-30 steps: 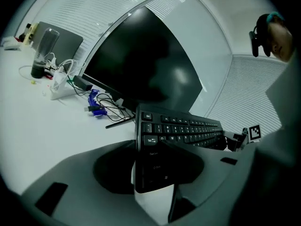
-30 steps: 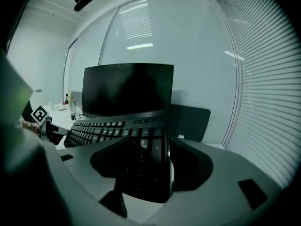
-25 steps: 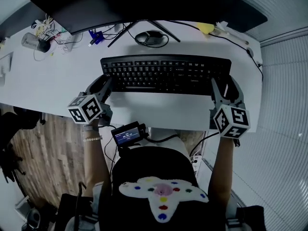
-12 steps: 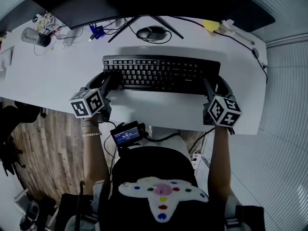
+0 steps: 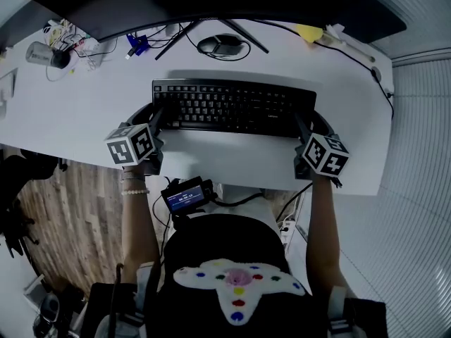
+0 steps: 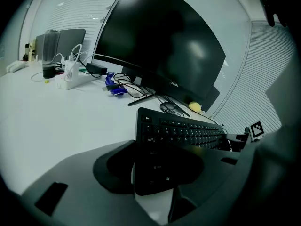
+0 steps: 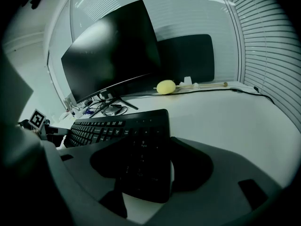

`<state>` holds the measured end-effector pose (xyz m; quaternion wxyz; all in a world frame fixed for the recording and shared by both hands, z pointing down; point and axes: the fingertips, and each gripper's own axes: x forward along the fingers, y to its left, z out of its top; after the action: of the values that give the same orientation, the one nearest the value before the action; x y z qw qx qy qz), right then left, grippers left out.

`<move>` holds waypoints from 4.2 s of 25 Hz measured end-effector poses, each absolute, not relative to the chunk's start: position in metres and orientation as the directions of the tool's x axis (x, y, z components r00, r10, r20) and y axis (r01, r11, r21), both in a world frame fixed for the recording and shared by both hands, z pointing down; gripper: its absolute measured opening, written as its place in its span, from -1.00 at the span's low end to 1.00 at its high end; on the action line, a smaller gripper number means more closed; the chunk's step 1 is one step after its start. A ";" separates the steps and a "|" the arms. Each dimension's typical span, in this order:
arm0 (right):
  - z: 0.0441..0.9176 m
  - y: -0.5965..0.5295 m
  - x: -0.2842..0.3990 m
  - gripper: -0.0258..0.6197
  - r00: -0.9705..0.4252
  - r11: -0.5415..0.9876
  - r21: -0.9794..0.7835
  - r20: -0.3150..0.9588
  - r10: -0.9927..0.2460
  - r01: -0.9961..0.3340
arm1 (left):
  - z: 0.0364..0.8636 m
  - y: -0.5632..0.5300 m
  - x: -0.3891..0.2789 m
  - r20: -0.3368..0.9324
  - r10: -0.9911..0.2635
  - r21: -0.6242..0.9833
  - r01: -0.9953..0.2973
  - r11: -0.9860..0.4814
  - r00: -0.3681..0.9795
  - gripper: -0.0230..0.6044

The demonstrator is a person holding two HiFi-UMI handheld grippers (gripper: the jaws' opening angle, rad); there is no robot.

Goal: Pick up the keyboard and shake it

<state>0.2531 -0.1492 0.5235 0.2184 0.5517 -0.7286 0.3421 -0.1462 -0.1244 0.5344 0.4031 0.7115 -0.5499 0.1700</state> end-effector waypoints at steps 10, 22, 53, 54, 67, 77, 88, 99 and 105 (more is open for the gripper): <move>0.546 -0.148 0.253 -0.05 -0.300 0.122 -0.288 0.727 -0.618 -0.950 | 0.542 -0.129 -0.144 0.702 -0.635 0.362 -0.929 -0.070 0.322 -0.36; 0.545 -0.146 0.256 -0.05 -0.272 0.091 -0.280 0.721 -0.638 -0.956 | 0.541 -0.131 -0.145 0.695 -0.654 0.334 -0.940 -0.072 0.297 -0.35; 0.351 -0.097 0.161 -0.77 -0.342 0.348 -0.049 0.355 -0.870 -0.936 | 0.353 -0.093 -0.075 0.395 -0.841 0.008 -0.917 -0.399 0.369 -0.87; 0.345 -0.093 0.159 -0.77 -0.353 0.359 -0.049 0.342 -0.871 -0.932 | 0.348 -0.089 -0.070 0.386 -0.841 -0.004 -0.911 -0.413 0.380 -0.87; 0.312 -0.071 0.148 -0.77 -0.399 0.406 -0.029 0.257 -0.880 -0.913 | 0.319 -0.064 -0.042 0.329 -0.825 -0.063 -0.861 -0.504 0.459 -0.87; 0.314 -0.063 0.141 -0.78 -0.414 0.426 -0.014 0.268 -0.870 -0.904 | 0.318 -0.062 -0.041 0.327 -0.821 -0.069 -0.855 -0.514 0.467 -0.87; 0.314 -0.061 0.143 -0.78 -0.400 0.414 -0.014 0.286 -0.871 -0.910 | 0.321 -0.061 -0.034 0.340 -0.812 -0.082 -0.845 -0.528 0.475 -0.87; 0.315 -0.062 0.142 -0.78 -0.408 0.429 0.008 0.292 -0.865 -0.903 | 0.326 -0.062 -0.033 0.360 -0.803 -0.078 -0.842 -0.533 0.475 -0.87; 0.318 -0.065 0.141 -0.79 -0.400 0.421 0.004 0.305 -0.864 -0.907 | 0.331 -0.064 -0.033 0.371 -0.797 -0.076 -0.840 -0.538 0.477 -0.87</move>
<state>0.1411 -0.0646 0.3185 0.1312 0.5317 -0.8327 0.0816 -0.0332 -0.0639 0.3313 0.0579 0.8574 -0.4772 0.1840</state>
